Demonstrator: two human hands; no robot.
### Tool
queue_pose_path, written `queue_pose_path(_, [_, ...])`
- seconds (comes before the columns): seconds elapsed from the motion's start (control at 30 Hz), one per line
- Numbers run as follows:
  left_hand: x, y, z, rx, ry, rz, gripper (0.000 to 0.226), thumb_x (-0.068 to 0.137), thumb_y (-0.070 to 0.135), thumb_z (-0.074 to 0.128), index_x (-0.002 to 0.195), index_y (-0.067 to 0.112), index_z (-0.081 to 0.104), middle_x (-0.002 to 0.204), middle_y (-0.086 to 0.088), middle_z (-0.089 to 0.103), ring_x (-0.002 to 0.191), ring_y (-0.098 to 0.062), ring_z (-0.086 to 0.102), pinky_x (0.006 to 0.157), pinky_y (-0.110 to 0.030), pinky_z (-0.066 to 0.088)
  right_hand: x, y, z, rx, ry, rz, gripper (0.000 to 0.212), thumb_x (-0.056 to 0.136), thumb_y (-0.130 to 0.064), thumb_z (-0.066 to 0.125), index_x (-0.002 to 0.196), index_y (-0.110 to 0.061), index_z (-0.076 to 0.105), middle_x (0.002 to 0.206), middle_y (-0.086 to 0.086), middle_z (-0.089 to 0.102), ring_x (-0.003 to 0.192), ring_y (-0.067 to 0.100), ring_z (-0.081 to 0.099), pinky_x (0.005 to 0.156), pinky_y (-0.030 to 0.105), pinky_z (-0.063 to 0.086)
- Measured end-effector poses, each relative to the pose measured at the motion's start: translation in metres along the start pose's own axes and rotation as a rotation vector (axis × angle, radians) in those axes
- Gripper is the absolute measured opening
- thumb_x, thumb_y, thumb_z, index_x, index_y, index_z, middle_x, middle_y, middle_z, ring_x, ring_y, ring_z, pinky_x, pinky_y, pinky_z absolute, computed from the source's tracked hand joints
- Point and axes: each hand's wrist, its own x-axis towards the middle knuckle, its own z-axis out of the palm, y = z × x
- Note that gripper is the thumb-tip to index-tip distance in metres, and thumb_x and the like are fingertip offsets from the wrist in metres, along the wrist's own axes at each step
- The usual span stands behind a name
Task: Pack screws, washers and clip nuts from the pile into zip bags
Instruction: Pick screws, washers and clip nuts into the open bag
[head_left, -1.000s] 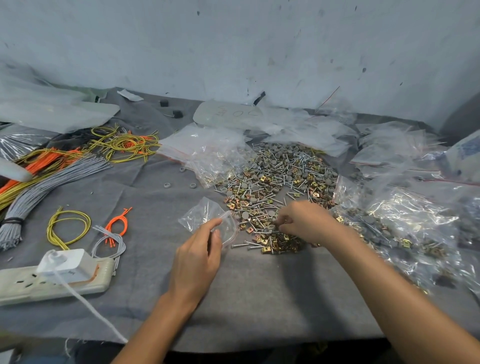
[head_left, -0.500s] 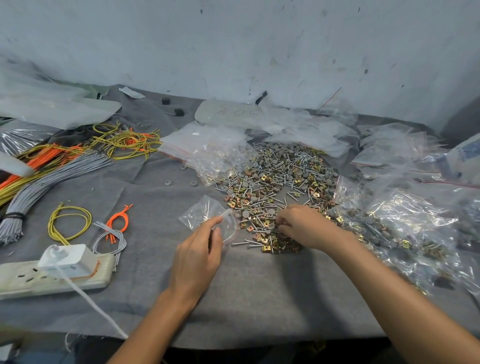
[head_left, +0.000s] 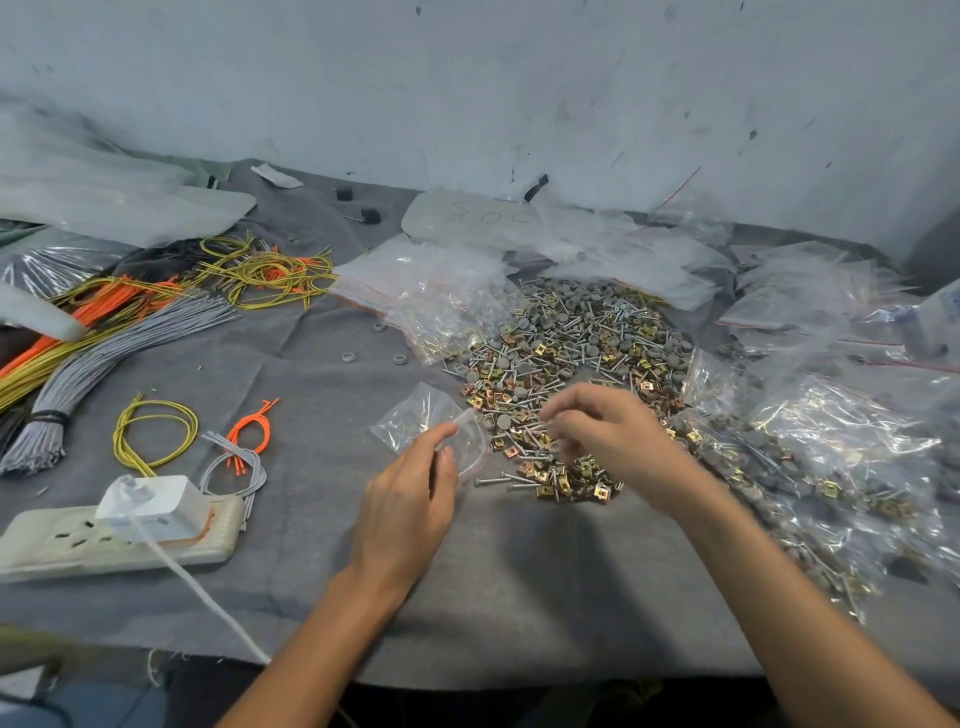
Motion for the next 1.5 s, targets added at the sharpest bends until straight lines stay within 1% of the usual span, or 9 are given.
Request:
queue_pose_path(0.2, [-0.001, -0.001, 0.000, -0.018, -0.007, -0.016, 0.029, 0.098, 0.024, 0.050, 0.126, 0.025, 0.057, 0.101, 0.001, 0.073, 0.092, -0.016, 0.062, 0.070, -0.022, 0.041, -0.003, 0.002, 0.072, 0.302, -0.113, 0.012, 0.019, 0.098, 0.003, 0.055, 0.097, -0.010, 0.070, 0.080, 0.004, 0.068, 0.073, 0.013, 0.063, 0.070, 0.027, 0.058])
queue_pose_path(0.37, [-0.001, -0.002, 0.000, -0.019, 0.007, -0.005, 0.030, 0.098, 0.025, 0.049, 0.127, 0.024, 0.057, 0.110, 0.003, 0.073, 0.099, -0.016, 0.060, 0.076, -0.021, 0.042, 0.008, 0.012, 0.096, -0.307, 0.047, -0.261, 0.018, 0.100, -0.016, 0.056, 0.108, -0.024, 0.070, 0.093, -0.012, 0.057, 0.084, 0.006, 0.056, 0.077, 0.025, 0.046])
queue_pose_path(0.47, [-0.001, -0.001, 0.000, -0.017, 0.002, -0.004, 0.032, 0.099, 0.030, 0.045, 0.129, 0.024, 0.056, 0.106, 0.001, 0.074, 0.097, -0.016, 0.061, 0.074, -0.022, 0.043, 0.008, 0.017, 0.103, -0.567, 0.089, -0.341, 0.019, 0.102, -0.027, 0.051, 0.113, -0.025, 0.066, 0.097, -0.009, 0.043, 0.096, 0.017, 0.050, 0.076, 0.037, 0.046])
queue_pose_path(0.57, [-0.001, -0.001, 0.000, -0.016, -0.003, 0.001, 0.031, 0.099, 0.031, 0.045, 0.129, 0.027, 0.055, 0.100, -0.001, 0.074, 0.092, -0.018, 0.061, 0.070, -0.026, 0.043, 0.010, 0.019, 0.099, -0.645, 0.025, -0.307, 0.021, 0.101, -0.028, 0.055, 0.115, -0.028, 0.071, 0.093, -0.005, 0.045, 0.092, 0.021, 0.051, 0.074, 0.038, 0.046])
queue_pose_path(0.73, [0.000, -0.001, 0.000, 0.005, 0.001, 0.007, 0.031, 0.098, 0.026, 0.050, 0.128, 0.026, 0.056, 0.087, -0.001, 0.069, 0.079, -0.021, 0.058, 0.061, -0.026, 0.038, 0.014, 0.008, 0.050, -0.504, 0.072, -0.238, 0.014, 0.095, -0.027, 0.068, 0.104, -0.034, 0.076, 0.083, -0.015, 0.050, 0.074, 0.000, 0.050, 0.065, 0.018, 0.035])
queue_pose_path(0.9, [0.000, -0.001, 0.000, 0.017, 0.003, 0.009, 0.032, 0.096, 0.020, 0.055, 0.128, 0.025, 0.057, 0.083, 0.002, 0.068, 0.077, -0.019, 0.057, 0.058, -0.022, 0.034, 0.023, 0.010, -0.017, -0.760, -0.030, -0.022, 0.008, 0.095, -0.024, 0.067, 0.098, -0.030, 0.072, 0.089, -0.019, 0.065, 0.083, 0.000, 0.062, 0.073, 0.024, 0.053])
queue_pose_path(1.03, [0.000, -0.001, 0.000, 0.019, -0.006, 0.009, 0.032, 0.097, 0.023, 0.053, 0.128, 0.025, 0.057, 0.083, 0.002, 0.069, 0.078, -0.018, 0.058, 0.060, -0.019, 0.031, 0.027, 0.021, -0.034, -0.945, -0.190, 0.062, 0.009, 0.093, -0.025, 0.070, 0.099, -0.030, 0.072, 0.090, -0.017, 0.065, 0.086, 0.006, 0.064, 0.076, 0.025, 0.052])
queue_pose_path(1.2, [0.000, 0.001, -0.001, 0.036, -0.002, 0.015, 0.032, 0.096, 0.020, 0.055, 0.128, 0.023, 0.058, 0.084, 0.003, 0.069, 0.075, -0.017, 0.058, 0.059, -0.017, 0.031, 0.032, 0.026, -0.026, -1.072, -0.190, 0.031, 0.014, 0.093, -0.028, 0.067, 0.107, -0.029, 0.069, 0.098, -0.009, 0.066, 0.087, 0.013, 0.061, 0.074, 0.031, 0.051])
queue_pose_path(1.5, [0.000, 0.003, -0.002, 0.028, -0.011, 0.011, 0.032, 0.096, 0.019, 0.055, 0.127, 0.020, 0.060, 0.083, -0.003, 0.069, 0.077, -0.020, 0.057, 0.060, -0.018, 0.031, 0.035, 0.032, -0.020, -0.966, -0.164, -0.010, 0.001, 0.096, -0.028, 0.066, 0.095, -0.027, 0.065, 0.096, -0.008, 0.066, 0.090, 0.015, 0.062, 0.079, 0.034, 0.053])
